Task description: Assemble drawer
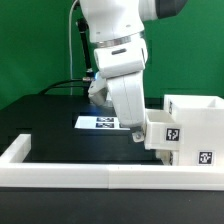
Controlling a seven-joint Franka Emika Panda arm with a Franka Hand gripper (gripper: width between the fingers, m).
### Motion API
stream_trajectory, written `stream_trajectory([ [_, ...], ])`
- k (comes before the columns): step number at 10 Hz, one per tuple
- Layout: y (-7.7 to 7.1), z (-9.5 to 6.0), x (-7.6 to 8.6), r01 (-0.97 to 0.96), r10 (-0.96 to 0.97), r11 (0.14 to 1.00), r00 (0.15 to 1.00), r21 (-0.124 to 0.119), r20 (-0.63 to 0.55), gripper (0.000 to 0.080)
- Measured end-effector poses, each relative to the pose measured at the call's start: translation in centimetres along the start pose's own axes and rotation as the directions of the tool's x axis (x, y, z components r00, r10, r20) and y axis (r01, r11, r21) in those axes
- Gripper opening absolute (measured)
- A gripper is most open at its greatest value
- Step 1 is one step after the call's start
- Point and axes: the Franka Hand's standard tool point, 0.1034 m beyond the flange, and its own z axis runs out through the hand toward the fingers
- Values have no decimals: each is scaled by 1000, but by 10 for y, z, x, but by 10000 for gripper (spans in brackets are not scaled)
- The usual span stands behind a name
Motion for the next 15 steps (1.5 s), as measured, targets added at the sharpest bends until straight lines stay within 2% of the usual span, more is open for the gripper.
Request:
stream_trajectory([
  [7,-1,1,-4,-44,44,999,999,-1,22,648],
  [9,11,-7,-5,47,-47,999,999,-21,19,648],
  [11,17,-10,5,67,-66,997,997,-33,29,648],
  [15,16,-7,3,63,-62,998,998,-29,28,648],
])
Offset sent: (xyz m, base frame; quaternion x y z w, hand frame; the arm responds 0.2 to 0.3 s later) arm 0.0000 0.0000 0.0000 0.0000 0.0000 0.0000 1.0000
